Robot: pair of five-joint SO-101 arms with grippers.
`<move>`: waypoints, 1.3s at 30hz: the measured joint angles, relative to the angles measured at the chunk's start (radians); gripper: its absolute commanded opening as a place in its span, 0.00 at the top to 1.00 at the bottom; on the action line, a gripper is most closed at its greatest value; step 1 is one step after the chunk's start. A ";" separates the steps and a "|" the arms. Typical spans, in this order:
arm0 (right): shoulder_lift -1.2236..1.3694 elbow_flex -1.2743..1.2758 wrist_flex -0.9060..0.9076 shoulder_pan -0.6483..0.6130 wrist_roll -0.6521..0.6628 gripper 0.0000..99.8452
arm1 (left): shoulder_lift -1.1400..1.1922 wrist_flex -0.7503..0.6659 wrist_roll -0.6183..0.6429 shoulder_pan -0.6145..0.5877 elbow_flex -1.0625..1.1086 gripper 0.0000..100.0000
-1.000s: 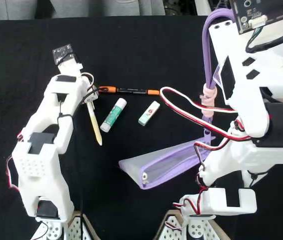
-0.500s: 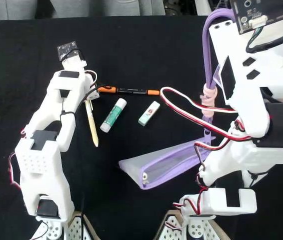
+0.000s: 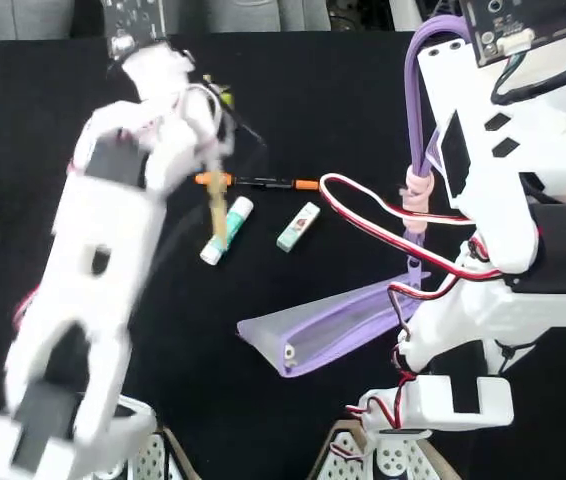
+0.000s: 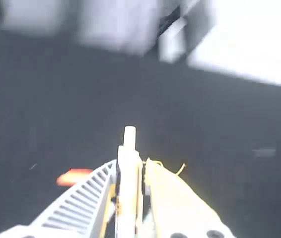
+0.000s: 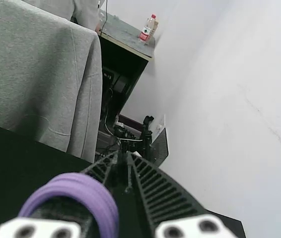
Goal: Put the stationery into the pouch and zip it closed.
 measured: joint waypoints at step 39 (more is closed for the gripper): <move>0.000 0.000 0.000 -0.046 0.000 0.99 | -1.119 -0.580 -0.170 0.827 0.623 0.97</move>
